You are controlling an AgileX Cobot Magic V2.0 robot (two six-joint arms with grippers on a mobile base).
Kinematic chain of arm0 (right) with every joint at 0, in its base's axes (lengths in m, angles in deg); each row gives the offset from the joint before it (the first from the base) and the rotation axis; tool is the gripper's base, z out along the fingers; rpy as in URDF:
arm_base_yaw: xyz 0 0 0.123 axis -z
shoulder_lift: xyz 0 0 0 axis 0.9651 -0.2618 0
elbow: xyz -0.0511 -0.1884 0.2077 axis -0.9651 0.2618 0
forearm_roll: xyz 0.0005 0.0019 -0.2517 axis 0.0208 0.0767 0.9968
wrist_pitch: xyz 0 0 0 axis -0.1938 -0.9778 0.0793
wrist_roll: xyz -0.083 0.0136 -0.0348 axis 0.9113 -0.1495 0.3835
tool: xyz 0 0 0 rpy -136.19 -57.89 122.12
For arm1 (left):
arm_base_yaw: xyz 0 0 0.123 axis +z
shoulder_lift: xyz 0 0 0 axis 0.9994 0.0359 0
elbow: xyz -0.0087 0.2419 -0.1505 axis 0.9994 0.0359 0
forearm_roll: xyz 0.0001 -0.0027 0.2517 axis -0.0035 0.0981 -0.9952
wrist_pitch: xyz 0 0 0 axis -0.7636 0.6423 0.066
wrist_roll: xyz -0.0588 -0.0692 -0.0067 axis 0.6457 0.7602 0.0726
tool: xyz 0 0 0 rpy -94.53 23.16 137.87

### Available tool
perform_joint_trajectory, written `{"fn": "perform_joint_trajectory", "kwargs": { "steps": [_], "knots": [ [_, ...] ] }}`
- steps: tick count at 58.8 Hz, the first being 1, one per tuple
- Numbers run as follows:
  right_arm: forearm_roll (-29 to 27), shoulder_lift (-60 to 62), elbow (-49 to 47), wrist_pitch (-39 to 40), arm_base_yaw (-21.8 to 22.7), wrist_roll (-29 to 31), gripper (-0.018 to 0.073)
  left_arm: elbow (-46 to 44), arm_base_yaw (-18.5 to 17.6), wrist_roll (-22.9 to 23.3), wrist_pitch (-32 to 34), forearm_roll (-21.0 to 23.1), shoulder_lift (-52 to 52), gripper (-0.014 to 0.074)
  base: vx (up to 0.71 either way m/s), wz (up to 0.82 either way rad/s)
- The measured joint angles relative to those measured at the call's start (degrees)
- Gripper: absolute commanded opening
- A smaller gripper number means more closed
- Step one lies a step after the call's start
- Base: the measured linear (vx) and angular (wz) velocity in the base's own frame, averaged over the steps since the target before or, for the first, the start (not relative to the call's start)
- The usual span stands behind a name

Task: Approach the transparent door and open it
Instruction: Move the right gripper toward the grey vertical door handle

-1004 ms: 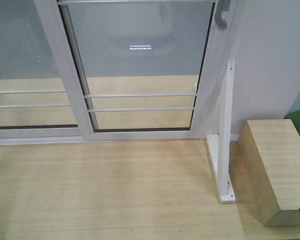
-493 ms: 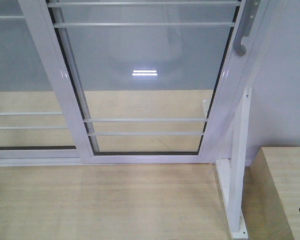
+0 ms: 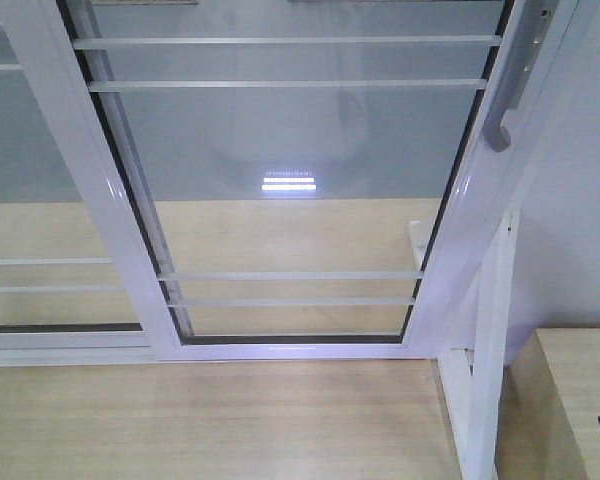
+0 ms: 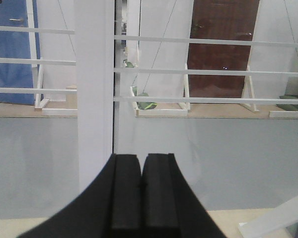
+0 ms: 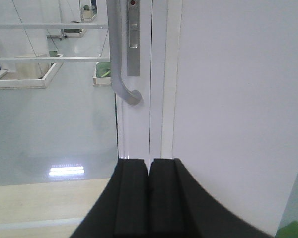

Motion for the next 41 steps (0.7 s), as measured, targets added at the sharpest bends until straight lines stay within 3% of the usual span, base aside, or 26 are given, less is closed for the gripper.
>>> {"fn": "perform_joint_trajectory", "kwargs": {
  "steps": [41],
  "knots": [
    [0.0, 0.0, 0.0, -0.1, 0.0, 0.0, -0.0008, 0.0, 0.0, 0.0, -0.1, 0.0, 0.0, -0.0006, 0.06, 0.0]
  ]
}}
